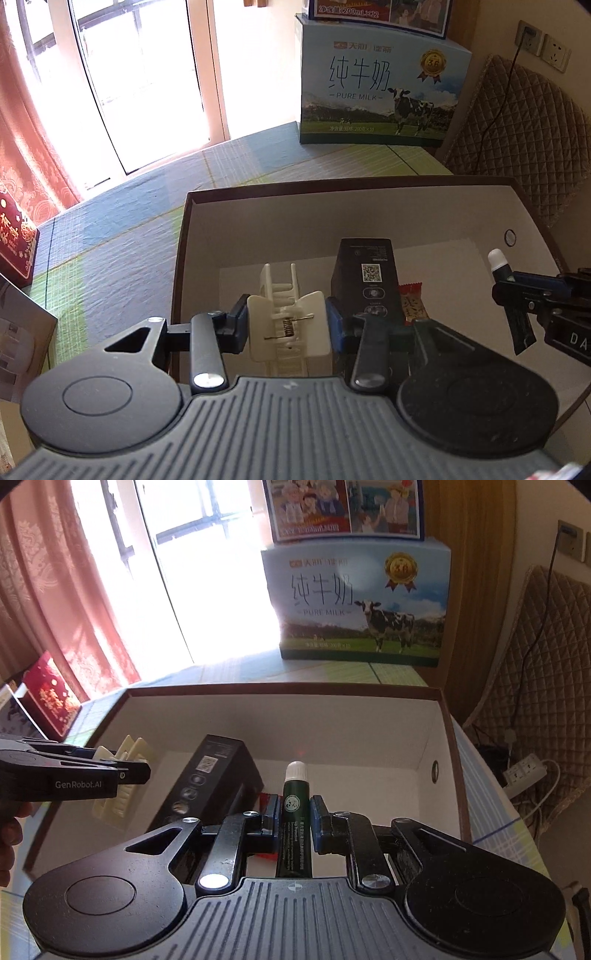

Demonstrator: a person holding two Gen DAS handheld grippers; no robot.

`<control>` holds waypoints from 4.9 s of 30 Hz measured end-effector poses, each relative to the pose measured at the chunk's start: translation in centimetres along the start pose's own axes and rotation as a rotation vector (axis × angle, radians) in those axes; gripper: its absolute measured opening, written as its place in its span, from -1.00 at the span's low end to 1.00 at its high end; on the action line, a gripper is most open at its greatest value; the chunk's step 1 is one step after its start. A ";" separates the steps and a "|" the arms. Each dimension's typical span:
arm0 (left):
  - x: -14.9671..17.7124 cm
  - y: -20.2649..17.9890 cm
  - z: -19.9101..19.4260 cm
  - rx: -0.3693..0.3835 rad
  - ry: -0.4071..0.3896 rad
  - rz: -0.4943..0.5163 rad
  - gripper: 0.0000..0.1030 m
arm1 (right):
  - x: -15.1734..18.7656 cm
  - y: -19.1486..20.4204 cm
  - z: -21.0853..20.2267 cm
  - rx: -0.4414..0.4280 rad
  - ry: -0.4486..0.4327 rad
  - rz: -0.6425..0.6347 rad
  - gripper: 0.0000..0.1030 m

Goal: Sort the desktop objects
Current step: 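Carry the white hair clip and green tube with both grippers into the brown box, then open the left gripper to release the white hair clip while the right gripper releases the green tube, then withdraw both tools from the brown box back over the table items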

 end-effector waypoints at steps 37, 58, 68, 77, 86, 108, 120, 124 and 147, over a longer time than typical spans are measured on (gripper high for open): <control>-3.2 -0.2 3.5 0.016 0.022 0.003 0.00 | -2.9 -2.1 4.4 0.017 0.015 0.066 -0.74; 1.8 -0.4 -4.8 0.033 -0.102 -0.019 0.57 | 2.3 -1.5 -5.7 -0.061 -0.177 0.033 0.79; 7.0 -1.0 -9.5 0.020 -0.157 -0.033 0.77 | 7.0 0.1 -9.7 -0.048 -0.228 0.002 0.96; 11.5 -2.2 -13.6 0.012 -0.199 -0.041 0.78 | 10.1 1.6 -13.2 -0.057 -0.243 -0.022 0.96; 15.8 -3.0 -15.9 0.010 -0.203 -0.073 0.80 | 14.1 2.4 -15.8 -0.042 -0.217 -0.054 0.96; 26.3 -5.0 -17.3 -0.018 -0.095 -0.116 0.80 | 23.2 4.5 -17.3 -0.085 -0.086 -0.109 0.96; 31.2 -5.3 -16.2 -0.029 -0.002 -0.163 0.80 | 27.0 5.5 -15.7 -0.098 0.031 -0.128 0.96; 32.7 -5.0 -15.7 -0.038 0.028 -0.185 0.80 | 27.5 6.0 -15.1 -0.123 0.064 -0.131 0.96; 35.9 -1.9 -11.9 -0.054 0.154 -0.267 0.80 | 29.5 8.7 -8.8 -0.132 0.186 -0.172 0.32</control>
Point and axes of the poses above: each gripper's, at about its wrist camera, not at the fingertips, and z roughly the way its jaws point, y to its left, x to its underside, the point moved 3 cm from there along z, roughly the way its jaws point, and after that the axes turned 14 degrees about y, right-handed, at the moved point
